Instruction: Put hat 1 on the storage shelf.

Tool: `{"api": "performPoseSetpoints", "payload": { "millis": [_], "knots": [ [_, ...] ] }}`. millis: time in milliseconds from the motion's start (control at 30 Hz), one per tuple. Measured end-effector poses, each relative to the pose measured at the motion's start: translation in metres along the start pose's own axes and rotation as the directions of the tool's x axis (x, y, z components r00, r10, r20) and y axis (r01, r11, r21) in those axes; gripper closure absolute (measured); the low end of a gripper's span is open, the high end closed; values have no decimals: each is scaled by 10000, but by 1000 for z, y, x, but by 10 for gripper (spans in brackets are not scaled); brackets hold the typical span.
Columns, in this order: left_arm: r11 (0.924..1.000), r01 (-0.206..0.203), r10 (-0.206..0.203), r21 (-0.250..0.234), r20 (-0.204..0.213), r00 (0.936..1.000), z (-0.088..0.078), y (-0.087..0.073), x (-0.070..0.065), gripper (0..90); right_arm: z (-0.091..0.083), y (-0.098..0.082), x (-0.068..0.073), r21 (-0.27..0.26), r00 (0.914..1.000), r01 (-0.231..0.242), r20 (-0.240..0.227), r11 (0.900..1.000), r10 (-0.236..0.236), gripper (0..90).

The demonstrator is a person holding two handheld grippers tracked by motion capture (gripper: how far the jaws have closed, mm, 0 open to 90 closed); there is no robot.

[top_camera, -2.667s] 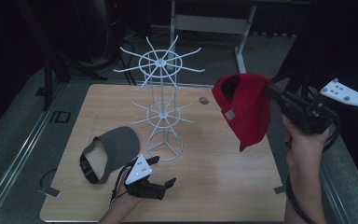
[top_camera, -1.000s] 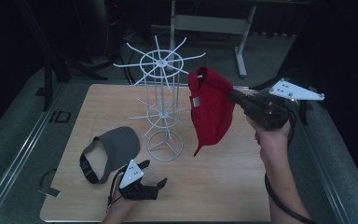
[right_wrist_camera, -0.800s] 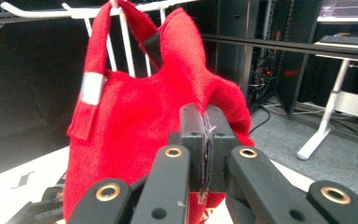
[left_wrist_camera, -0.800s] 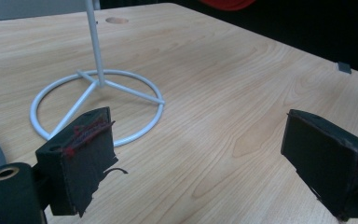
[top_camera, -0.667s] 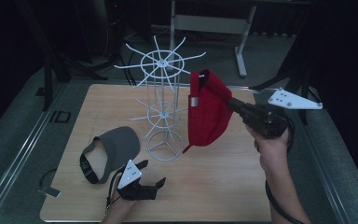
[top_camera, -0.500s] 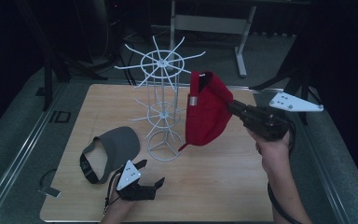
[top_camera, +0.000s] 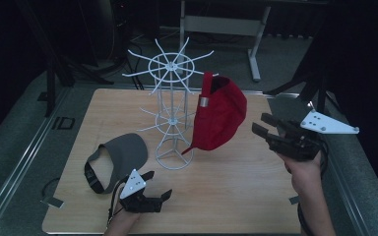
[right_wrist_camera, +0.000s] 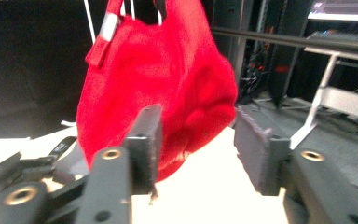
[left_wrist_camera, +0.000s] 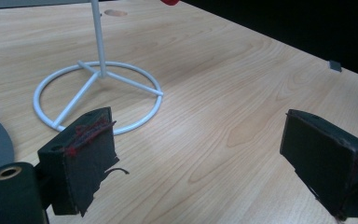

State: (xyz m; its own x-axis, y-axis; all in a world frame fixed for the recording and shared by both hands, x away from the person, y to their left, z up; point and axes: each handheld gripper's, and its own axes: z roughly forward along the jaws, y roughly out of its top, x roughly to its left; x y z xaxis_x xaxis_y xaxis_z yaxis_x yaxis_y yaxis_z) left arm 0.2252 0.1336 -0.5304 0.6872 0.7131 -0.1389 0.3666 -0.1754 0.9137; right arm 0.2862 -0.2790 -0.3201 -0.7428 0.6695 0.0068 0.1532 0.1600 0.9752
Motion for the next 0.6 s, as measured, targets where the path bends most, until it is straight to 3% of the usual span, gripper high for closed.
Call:
{"api": "performPoseSetpoints", "payload": {
  "millis": [67,167,333,400,433,467,500,600],
  "knots": [
    [10000,35,-35,-56,15,10000,-2,0,1,105,-1,-7,-3,214,9999,-111,103,9997,109,378],
    [9999,96,-96,-43,100,9999,-3,0,2,105,-3,-19,-9,347,9988,-417,262,9985,408,337],
    [9998,-202,203,65,-118,9997,-6,-2,3,105,-6,-42,-21,577,9935,-1027,560,9930,995,401],
    [9997,-225,226,95,-111,9997,-7,-3,4,105,-6,-49,-23,657,9932,-1032,613,9925,992,404],
    [9997,-193,195,117,-146,9997,-8,-3,4,105,-6,-59,-23,866,9919,-965,911,9916,885,339],
    [9996,-215,217,162,-122,9997,-10,-4,5,105,-4,-65,-23,1115,9916,-875,1046,9899,759,337],
    [9997,-187,188,145,-128,9997,-10,-4,6,105,-2,-79,-25,1385,9910,-947,1073,9858,802,287],
    [9995,-234,238,188,-190,9995,-11,-5,6,104,-1,-88,-27,1524,9902,-1111,1012,9821,963,255]
  ]
}}
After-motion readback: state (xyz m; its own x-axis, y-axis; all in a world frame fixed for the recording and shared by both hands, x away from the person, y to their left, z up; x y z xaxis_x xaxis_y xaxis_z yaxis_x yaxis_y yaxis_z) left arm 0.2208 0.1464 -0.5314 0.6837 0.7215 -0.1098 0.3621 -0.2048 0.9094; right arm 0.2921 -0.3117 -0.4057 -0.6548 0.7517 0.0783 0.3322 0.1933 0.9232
